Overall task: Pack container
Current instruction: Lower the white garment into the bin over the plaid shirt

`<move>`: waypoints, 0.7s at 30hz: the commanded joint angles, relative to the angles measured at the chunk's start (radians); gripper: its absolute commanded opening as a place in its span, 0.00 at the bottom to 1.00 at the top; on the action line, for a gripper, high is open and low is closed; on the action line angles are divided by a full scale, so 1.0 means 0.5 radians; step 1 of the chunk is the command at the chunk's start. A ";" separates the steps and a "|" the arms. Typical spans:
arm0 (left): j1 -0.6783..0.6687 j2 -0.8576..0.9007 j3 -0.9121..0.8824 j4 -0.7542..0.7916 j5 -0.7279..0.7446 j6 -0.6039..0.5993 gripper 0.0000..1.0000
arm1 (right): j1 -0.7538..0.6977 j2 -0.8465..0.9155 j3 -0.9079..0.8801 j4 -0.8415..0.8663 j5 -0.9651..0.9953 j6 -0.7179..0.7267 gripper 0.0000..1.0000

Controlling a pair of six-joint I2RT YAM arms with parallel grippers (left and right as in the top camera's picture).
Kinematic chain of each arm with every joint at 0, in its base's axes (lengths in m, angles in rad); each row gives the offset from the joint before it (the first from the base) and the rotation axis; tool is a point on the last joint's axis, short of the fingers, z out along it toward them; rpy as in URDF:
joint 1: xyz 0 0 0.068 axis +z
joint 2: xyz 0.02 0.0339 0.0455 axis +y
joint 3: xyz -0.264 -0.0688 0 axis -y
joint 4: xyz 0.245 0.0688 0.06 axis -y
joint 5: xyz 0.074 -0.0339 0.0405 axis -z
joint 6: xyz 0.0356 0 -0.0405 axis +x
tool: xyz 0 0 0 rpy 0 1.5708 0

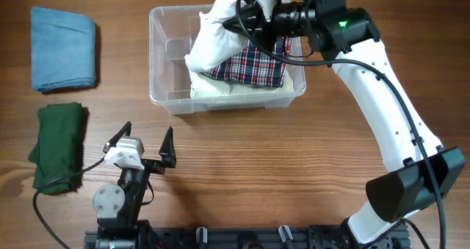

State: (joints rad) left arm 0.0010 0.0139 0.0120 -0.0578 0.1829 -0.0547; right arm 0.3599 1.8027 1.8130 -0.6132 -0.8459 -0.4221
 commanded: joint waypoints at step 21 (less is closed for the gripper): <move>-0.011 -0.009 -0.013 -0.005 -0.018 -0.011 1.00 | 0.003 0.023 -0.085 0.060 -0.304 -0.571 0.04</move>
State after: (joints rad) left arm 0.0010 0.0139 0.0120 -0.0578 0.1829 -0.0547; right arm 0.3599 1.8080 1.7733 -0.5964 -0.9112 -0.6033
